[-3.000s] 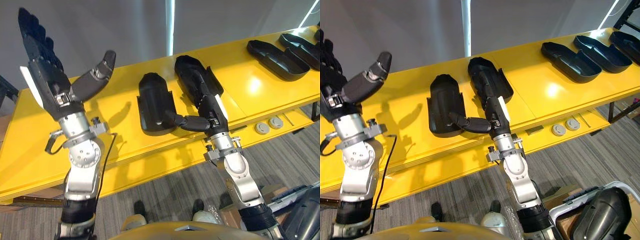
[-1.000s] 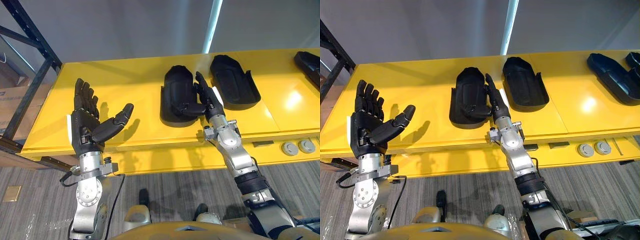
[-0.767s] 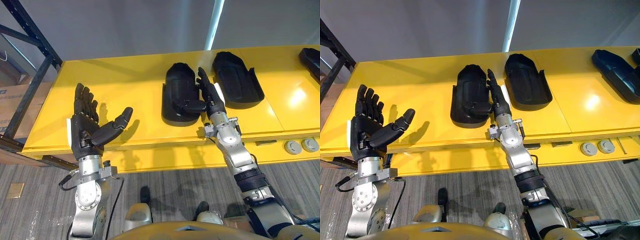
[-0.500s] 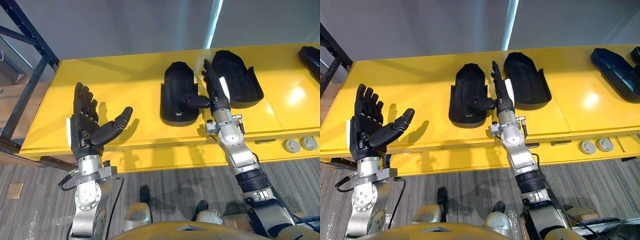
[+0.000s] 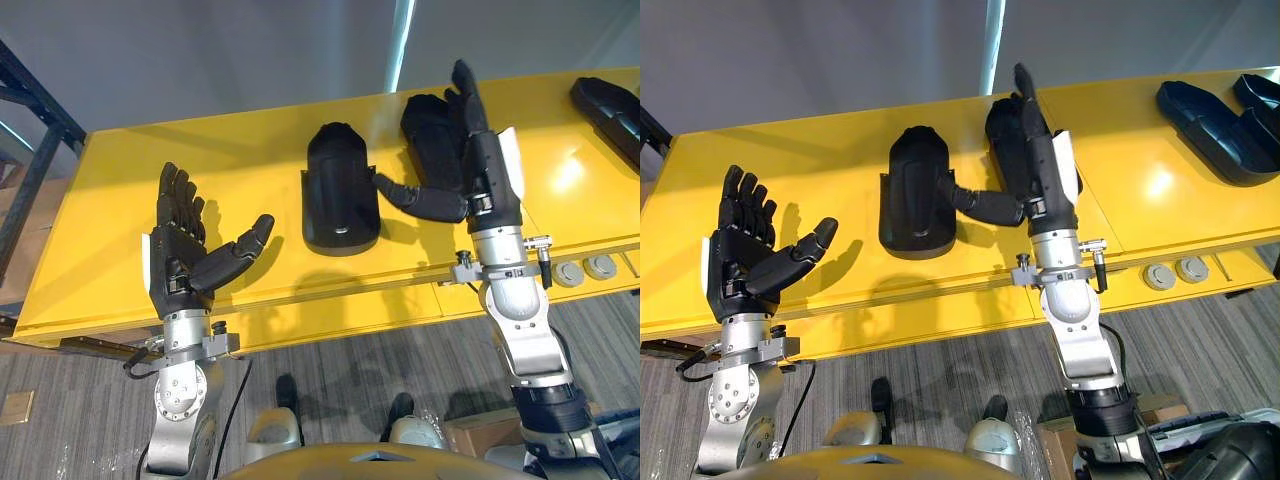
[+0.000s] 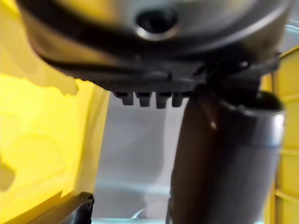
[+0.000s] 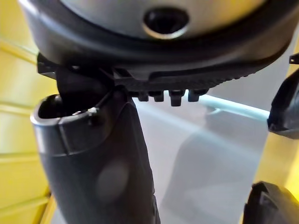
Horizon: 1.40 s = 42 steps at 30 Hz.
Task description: Walk over and take three plastic housings, then place them on the shelf
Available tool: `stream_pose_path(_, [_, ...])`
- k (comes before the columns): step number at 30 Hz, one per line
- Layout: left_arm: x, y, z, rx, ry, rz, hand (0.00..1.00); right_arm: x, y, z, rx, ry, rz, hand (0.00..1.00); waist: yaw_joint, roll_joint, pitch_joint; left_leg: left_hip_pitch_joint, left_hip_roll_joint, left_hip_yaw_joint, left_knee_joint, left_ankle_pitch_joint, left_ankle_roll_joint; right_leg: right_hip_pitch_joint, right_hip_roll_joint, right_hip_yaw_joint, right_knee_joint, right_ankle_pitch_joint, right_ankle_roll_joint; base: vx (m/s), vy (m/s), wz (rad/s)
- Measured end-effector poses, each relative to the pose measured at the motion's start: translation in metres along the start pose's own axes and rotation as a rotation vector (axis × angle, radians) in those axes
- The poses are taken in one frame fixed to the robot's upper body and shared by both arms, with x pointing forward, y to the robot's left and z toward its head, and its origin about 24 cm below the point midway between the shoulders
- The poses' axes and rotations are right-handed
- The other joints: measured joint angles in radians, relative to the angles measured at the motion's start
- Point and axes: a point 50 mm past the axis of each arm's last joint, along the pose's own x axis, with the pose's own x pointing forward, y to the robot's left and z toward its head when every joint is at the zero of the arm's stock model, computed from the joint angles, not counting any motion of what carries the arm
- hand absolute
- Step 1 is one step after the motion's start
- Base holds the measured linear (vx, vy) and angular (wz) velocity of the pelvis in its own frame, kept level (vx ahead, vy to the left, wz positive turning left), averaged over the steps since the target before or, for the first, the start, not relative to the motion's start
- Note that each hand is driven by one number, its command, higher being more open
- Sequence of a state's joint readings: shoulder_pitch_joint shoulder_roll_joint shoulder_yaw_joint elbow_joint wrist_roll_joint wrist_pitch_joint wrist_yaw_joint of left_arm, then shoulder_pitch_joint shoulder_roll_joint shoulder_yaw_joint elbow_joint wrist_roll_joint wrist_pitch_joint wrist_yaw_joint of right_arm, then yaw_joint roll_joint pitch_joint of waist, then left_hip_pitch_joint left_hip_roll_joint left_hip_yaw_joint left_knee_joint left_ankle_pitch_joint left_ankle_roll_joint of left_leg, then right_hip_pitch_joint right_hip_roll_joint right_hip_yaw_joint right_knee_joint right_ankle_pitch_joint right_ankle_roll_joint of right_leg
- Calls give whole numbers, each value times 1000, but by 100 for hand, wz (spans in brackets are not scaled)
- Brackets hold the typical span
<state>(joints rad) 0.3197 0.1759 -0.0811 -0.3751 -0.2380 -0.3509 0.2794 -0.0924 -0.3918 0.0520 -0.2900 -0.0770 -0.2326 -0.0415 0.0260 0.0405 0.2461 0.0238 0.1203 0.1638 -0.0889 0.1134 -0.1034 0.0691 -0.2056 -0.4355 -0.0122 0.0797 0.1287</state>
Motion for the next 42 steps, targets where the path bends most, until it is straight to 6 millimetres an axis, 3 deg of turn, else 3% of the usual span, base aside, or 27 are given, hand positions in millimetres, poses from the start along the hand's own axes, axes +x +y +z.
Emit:
stream_pose_path(7, [4,0,2,21,-14,-27,100,-11,11,-3,-118,5,197,100,-1,-18,8,-18,2,3,3,3,-1,-21,3,2,-1,7,-2,16,-6,0])
stream_pose_path(13, [5,2,3,32,-18,-27,100,-12,17,1,-135,-41,250,100,-1,-19,8,-17,1,1,3,1,-2,-20,1,5,1,4,-2,17,-5,1])
stream_pose_path(18, [5,3,4,48,-18,-34,100,-21,33,-1,-223,-43,418,100,-1,-20,9,-15,2,1,3,-5,-2,-20,0,6,14,-7,-1,0,0,0])
stream_pose_path(28, [6,5,5,60,-21,-39,100,-28,46,-14,-365,-22,502,100,2,-23,10,-15,2,-3,3,-3,-1,-21,-1,4,19,-10,-3,0,0,0])
stream_pose_path(32, [8,2,8,52,-55,-51,100,-27,43,-28,-421,21,450,100,9,-29,23,-23,4,-5,4,1,-2,-35,-2,5,36,-18,-6,0,0,0])
stream_pose_path(42, [24,-7,16,19,-138,-38,100,10,29,-19,-496,-96,228,100,6,-26,100,-84,13,-9,5,30,3,-123,-2,18,89,-25,-16,-50,-16,0])
